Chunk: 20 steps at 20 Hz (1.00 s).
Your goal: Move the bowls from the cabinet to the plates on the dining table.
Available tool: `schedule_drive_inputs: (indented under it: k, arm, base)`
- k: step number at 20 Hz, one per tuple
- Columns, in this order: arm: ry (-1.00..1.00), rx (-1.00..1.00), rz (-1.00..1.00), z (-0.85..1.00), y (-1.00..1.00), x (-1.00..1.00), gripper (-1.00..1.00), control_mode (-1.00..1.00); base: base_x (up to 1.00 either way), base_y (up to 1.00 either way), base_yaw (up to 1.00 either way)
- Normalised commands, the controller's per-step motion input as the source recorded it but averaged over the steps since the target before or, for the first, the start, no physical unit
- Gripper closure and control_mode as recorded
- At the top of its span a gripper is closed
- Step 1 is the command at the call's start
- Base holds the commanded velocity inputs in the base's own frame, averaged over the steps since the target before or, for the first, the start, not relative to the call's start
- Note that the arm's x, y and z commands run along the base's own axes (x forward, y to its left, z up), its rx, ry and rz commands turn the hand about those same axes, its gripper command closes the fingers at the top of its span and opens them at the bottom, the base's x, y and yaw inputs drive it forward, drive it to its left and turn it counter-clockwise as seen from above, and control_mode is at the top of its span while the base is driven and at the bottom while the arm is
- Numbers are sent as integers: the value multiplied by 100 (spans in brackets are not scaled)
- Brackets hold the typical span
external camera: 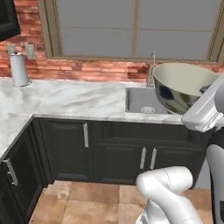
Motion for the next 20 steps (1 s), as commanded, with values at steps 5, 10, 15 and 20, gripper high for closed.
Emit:
schedule_drive_inputs:
  k: [5, 10, 15, 20]
  arm:
    - [0, 0, 0, 0, 0, 0, 100, 100]
    - [0, 0, 0, 0, 0, 0, 100, 100]
    - [0, 0, 0, 0, 0, 0, 100, 100]
    - [0, 0, 0, 0, 0, 0, 100, 100]
  base:
    - [81, -69, -30]
    - [28, -66, -61]
    - [28, -25, -79]
    - [20, -14, -88]
